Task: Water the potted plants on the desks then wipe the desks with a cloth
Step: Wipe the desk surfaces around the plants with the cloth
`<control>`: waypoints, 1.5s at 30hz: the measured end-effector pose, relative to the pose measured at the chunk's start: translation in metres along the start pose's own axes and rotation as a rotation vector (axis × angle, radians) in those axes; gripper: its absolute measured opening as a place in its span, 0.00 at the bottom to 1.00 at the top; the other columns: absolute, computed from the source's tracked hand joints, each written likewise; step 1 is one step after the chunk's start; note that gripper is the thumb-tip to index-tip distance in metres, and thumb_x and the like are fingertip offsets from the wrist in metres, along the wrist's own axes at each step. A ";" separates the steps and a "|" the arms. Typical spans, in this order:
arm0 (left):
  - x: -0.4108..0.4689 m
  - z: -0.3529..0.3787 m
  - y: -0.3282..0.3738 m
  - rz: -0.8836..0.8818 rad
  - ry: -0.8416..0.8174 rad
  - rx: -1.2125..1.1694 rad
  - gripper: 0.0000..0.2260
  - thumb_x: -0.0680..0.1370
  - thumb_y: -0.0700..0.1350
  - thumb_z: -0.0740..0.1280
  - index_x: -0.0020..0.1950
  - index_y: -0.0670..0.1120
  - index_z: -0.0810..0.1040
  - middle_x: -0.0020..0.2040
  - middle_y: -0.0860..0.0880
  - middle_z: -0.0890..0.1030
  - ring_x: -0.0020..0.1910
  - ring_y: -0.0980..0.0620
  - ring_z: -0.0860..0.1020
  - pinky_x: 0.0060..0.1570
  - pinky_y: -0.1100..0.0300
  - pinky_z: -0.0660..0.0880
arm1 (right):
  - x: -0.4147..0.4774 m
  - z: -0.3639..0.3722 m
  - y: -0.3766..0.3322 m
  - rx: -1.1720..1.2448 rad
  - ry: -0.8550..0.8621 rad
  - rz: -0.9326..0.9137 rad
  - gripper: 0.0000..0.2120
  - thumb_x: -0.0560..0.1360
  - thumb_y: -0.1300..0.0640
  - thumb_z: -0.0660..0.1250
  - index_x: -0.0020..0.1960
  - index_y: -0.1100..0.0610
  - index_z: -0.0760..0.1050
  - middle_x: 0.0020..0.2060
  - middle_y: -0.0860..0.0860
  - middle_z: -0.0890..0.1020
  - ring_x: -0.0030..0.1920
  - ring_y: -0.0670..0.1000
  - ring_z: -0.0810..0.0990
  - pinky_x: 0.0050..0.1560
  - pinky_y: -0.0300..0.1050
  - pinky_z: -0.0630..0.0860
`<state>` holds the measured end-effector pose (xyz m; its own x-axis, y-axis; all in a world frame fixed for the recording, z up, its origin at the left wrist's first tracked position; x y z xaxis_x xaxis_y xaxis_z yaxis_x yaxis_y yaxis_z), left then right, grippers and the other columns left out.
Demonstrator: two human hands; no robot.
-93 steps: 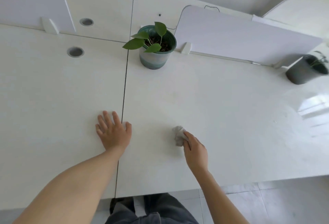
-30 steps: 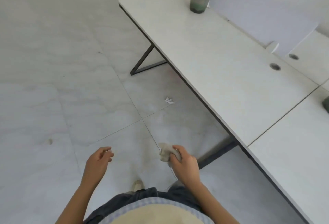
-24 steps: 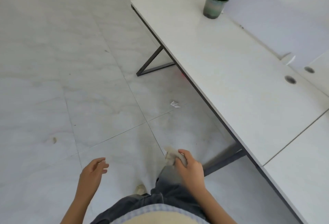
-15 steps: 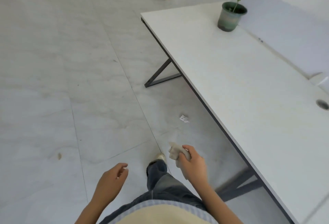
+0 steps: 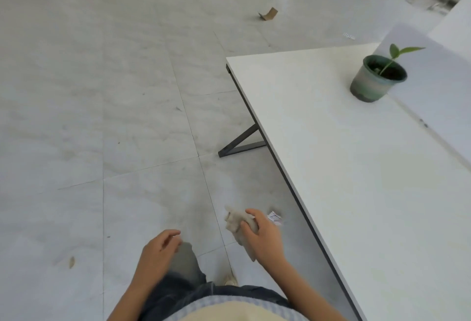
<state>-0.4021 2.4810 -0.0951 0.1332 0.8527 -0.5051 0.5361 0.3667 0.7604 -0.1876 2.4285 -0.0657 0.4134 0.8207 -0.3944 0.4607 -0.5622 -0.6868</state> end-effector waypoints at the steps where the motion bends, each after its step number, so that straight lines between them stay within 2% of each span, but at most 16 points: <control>1: -0.003 -0.002 0.001 -0.040 0.023 -0.035 0.07 0.78 0.40 0.60 0.44 0.50 0.76 0.41 0.51 0.80 0.44 0.49 0.79 0.49 0.54 0.74 | -0.002 -0.002 -0.001 -0.018 -0.005 0.006 0.17 0.75 0.50 0.60 0.63 0.52 0.71 0.44 0.50 0.82 0.46 0.51 0.80 0.49 0.46 0.77; 3: 0.078 -0.025 0.017 -0.046 -0.003 -0.035 0.08 0.79 0.40 0.60 0.44 0.47 0.76 0.40 0.49 0.81 0.44 0.47 0.79 0.50 0.53 0.73 | 0.061 0.010 -0.018 0.024 0.053 0.095 0.17 0.75 0.50 0.60 0.62 0.52 0.71 0.41 0.49 0.80 0.44 0.51 0.80 0.46 0.45 0.76; 6: 0.112 -0.037 0.045 -0.026 -0.015 -0.076 0.07 0.79 0.41 0.59 0.48 0.43 0.77 0.42 0.46 0.81 0.44 0.46 0.79 0.49 0.53 0.72 | 0.078 0.002 -0.033 0.060 0.112 0.133 0.15 0.75 0.51 0.61 0.61 0.52 0.72 0.38 0.46 0.78 0.42 0.49 0.78 0.47 0.46 0.76; 13: 0.251 -0.082 0.158 0.161 -0.115 -0.045 0.08 0.79 0.43 0.58 0.48 0.46 0.76 0.45 0.46 0.80 0.46 0.47 0.78 0.55 0.50 0.72 | 0.144 0.014 -0.086 0.157 0.302 0.297 0.12 0.76 0.51 0.61 0.57 0.52 0.75 0.38 0.47 0.80 0.43 0.49 0.79 0.46 0.46 0.76; 16: 0.277 -0.075 0.168 0.136 -0.213 -0.010 0.08 0.79 0.43 0.58 0.45 0.48 0.76 0.45 0.47 0.81 0.46 0.48 0.78 0.54 0.51 0.71 | 0.155 0.018 -0.094 0.151 0.312 0.360 0.12 0.75 0.50 0.62 0.57 0.51 0.74 0.42 0.49 0.82 0.44 0.51 0.80 0.47 0.45 0.75; 19: 0.289 -0.053 0.160 0.074 -0.326 0.051 0.10 0.79 0.44 0.59 0.41 0.48 0.76 0.44 0.47 0.81 0.46 0.48 0.79 0.52 0.52 0.72 | 0.161 0.011 -0.088 0.188 0.396 0.446 0.13 0.75 0.51 0.63 0.58 0.51 0.75 0.43 0.52 0.84 0.45 0.53 0.81 0.46 0.45 0.75; 21: 0.297 -0.036 0.163 0.046 -0.402 0.104 0.10 0.79 0.43 0.59 0.41 0.48 0.77 0.43 0.47 0.81 0.46 0.47 0.79 0.52 0.52 0.72 | 0.167 0.002 -0.084 0.254 0.459 0.486 0.09 0.74 0.52 0.64 0.54 0.50 0.76 0.41 0.51 0.84 0.43 0.53 0.81 0.45 0.47 0.76; 24: 0.323 -0.013 0.192 0.102 -0.437 0.166 0.10 0.79 0.43 0.59 0.40 0.49 0.76 0.43 0.48 0.81 0.45 0.48 0.79 0.52 0.53 0.72 | 0.189 -0.016 -0.078 0.370 0.526 0.512 0.03 0.74 0.53 0.64 0.45 0.45 0.74 0.36 0.46 0.82 0.41 0.52 0.80 0.45 0.48 0.77; 26: 0.344 -0.001 0.222 0.151 -0.412 0.170 0.09 0.79 0.43 0.59 0.41 0.50 0.76 0.43 0.49 0.81 0.45 0.49 0.79 0.53 0.52 0.72 | 0.212 -0.034 -0.077 0.445 0.575 0.496 0.05 0.74 0.54 0.64 0.42 0.45 0.74 0.36 0.46 0.81 0.40 0.51 0.79 0.43 0.45 0.76; 30: 0.376 0.023 0.271 0.218 -0.373 0.169 0.09 0.79 0.42 0.59 0.42 0.49 0.76 0.43 0.48 0.81 0.45 0.48 0.79 0.51 0.53 0.72 | 0.273 -0.095 -0.086 0.598 0.670 0.370 0.06 0.75 0.57 0.63 0.41 0.47 0.75 0.36 0.45 0.80 0.38 0.46 0.78 0.36 0.34 0.73; 35: 0.397 0.064 0.326 0.271 -0.356 0.166 0.09 0.79 0.41 0.59 0.42 0.49 0.77 0.42 0.47 0.82 0.45 0.47 0.79 0.49 0.53 0.72 | 0.334 -0.175 -0.086 0.813 0.802 0.292 0.05 0.77 0.56 0.60 0.44 0.50 0.73 0.39 0.46 0.79 0.40 0.44 0.77 0.38 0.37 0.72; 38: 0.401 0.096 0.349 0.319 -0.378 0.194 0.07 0.79 0.40 0.59 0.47 0.45 0.77 0.42 0.48 0.81 0.44 0.47 0.79 0.43 0.60 0.71 | 0.350 -0.211 -0.054 0.952 0.955 0.372 0.04 0.78 0.55 0.57 0.46 0.50 0.71 0.41 0.46 0.77 0.41 0.43 0.76 0.38 0.39 0.70; 40: 0.402 0.115 0.361 0.360 -0.402 0.249 0.07 0.79 0.39 0.59 0.49 0.45 0.76 0.42 0.49 0.81 0.45 0.48 0.79 0.41 0.65 0.70 | 0.350 -0.237 -0.026 1.015 1.105 0.430 0.04 0.78 0.55 0.56 0.51 0.51 0.69 0.44 0.47 0.77 0.45 0.46 0.76 0.42 0.40 0.72; 43: 0.410 0.137 0.381 0.433 -0.416 0.352 0.08 0.79 0.40 0.59 0.52 0.45 0.77 0.47 0.47 0.81 0.48 0.49 0.77 0.44 0.65 0.70 | 0.338 -0.281 0.012 0.911 1.330 0.511 0.07 0.78 0.56 0.55 0.54 0.53 0.69 0.44 0.48 0.76 0.48 0.50 0.75 0.45 0.42 0.71; 45: 0.423 0.154 0.397 0.528 -0.388 0.457 0.10 0.79 0.41 0.59 0.57 0.42 0.77 0.54 0.45 0.80 0.53 0.48 0.75 0.52 0.60 0.70 | 0.334 -0.304 0.040 0.721 1.367 0.594 0.10 0.77 0.54 0.53 0.55 0.53 0.69 0.45 0.49 0.77 0.49 0.52 0.76 0.46 0.44 0.71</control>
<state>-0.0041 2.9301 -0.0700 0.7004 0.6499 -0.2952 0.5987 -0.3098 0.7386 0.2081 2.6493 -0.0393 0.9074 -0.3878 -0.1619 -0.2777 -0.2644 -0.9236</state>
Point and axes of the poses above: each hand's wrist, its own x-axis towards the middle knuckle, its own z-axis out of the palm, y = z × x, the point moved 3 cm from there along x, towards the middle knuckle
